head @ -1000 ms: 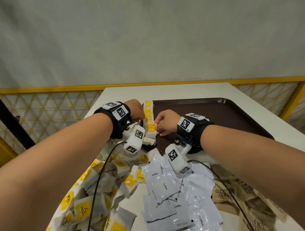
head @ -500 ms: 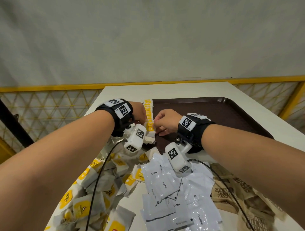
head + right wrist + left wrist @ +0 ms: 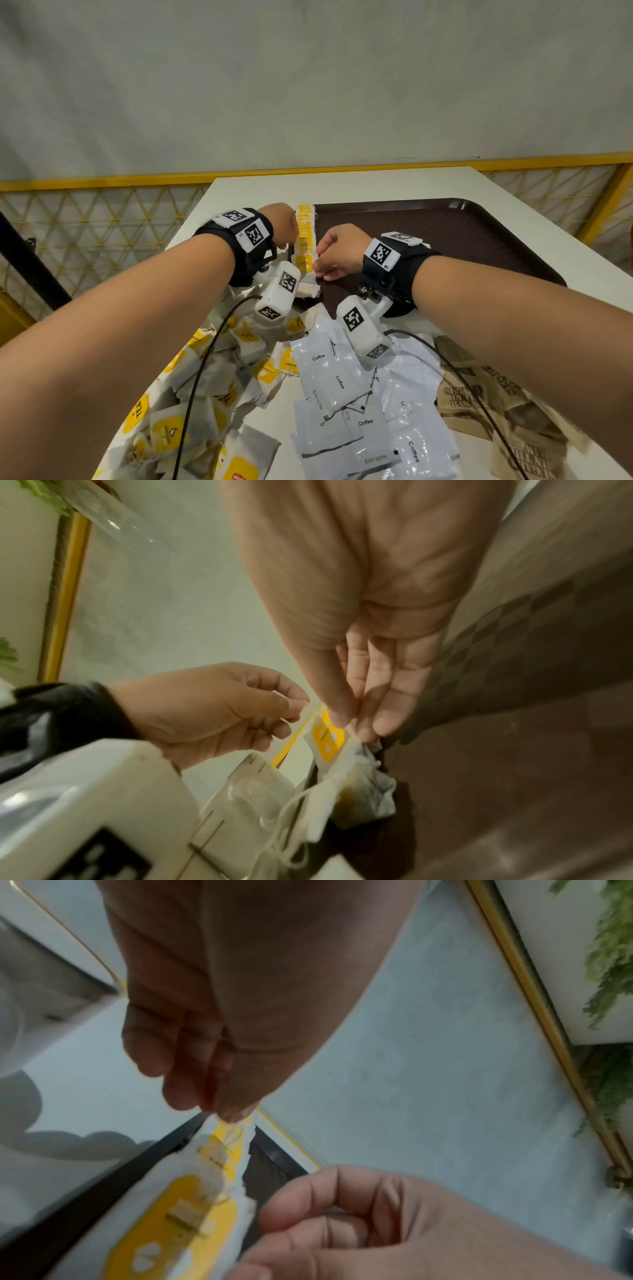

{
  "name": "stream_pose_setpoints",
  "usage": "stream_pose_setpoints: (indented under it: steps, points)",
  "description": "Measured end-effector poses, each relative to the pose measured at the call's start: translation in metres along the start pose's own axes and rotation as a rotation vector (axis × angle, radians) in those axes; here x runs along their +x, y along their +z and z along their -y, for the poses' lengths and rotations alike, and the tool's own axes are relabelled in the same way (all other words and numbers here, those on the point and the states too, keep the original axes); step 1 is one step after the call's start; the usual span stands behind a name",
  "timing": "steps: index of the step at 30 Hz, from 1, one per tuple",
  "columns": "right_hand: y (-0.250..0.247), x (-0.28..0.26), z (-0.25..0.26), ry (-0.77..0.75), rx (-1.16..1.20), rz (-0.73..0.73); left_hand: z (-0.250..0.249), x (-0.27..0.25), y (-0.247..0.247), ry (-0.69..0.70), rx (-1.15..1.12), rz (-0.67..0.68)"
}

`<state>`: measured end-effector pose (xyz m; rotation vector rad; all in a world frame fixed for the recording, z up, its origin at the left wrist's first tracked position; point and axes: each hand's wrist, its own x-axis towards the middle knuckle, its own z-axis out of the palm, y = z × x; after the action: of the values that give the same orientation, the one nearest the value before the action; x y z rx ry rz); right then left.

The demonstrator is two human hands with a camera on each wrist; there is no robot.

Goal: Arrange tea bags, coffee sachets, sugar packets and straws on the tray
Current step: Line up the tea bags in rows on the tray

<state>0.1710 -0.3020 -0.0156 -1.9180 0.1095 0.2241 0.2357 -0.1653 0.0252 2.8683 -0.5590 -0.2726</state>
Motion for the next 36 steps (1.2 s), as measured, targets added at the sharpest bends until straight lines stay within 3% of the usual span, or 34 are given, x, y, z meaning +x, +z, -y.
stream_pose_setpoints:
  steps: [5,7,12,15,18,22,28,36]
  points:
    - [-0.014,-0.007,0.002,-0.053,-0.158,0.008,0.007,-0.003,-0.005,0.022,-0.034,0.036]
    - [-0.017,-0.012,0.003,-0.086,-0.290,0.094,0.008,-0.008,-0.008,0.075,-0.027,0.055]
    - [-0.001,-0.019,0.004,-0.186,-0.631,0.255,0.009,-0.023,-0.016,0.148,-0.002,0.264]
    - [0.008,-0.014,0.004,-0.206,-0.620,0.227,0.008,-0.031,-0.016,0.149,0.051,0.344]
    - [0.010,-0.009,0.003,-0.130,-0.487,0.140,0.005,-0.035,-0.014,0.139,0.053,0.379]
    - [0.005,-0.011,0.004,-0.067,-0.315,0.155,0.002,-0.031,-0.003,0.163,0.065,0.295]
    - [-0.005,-0.013,0.005,-0.073,-0.318,0.099,-0.003,-0.021,0.003,0.138,0.121,0.181]
    - [-0.001,-0.023,0.013,-0.008,-0.520,0.393,-0.011,-0.023,0.009,0.085,0.193,0.164]
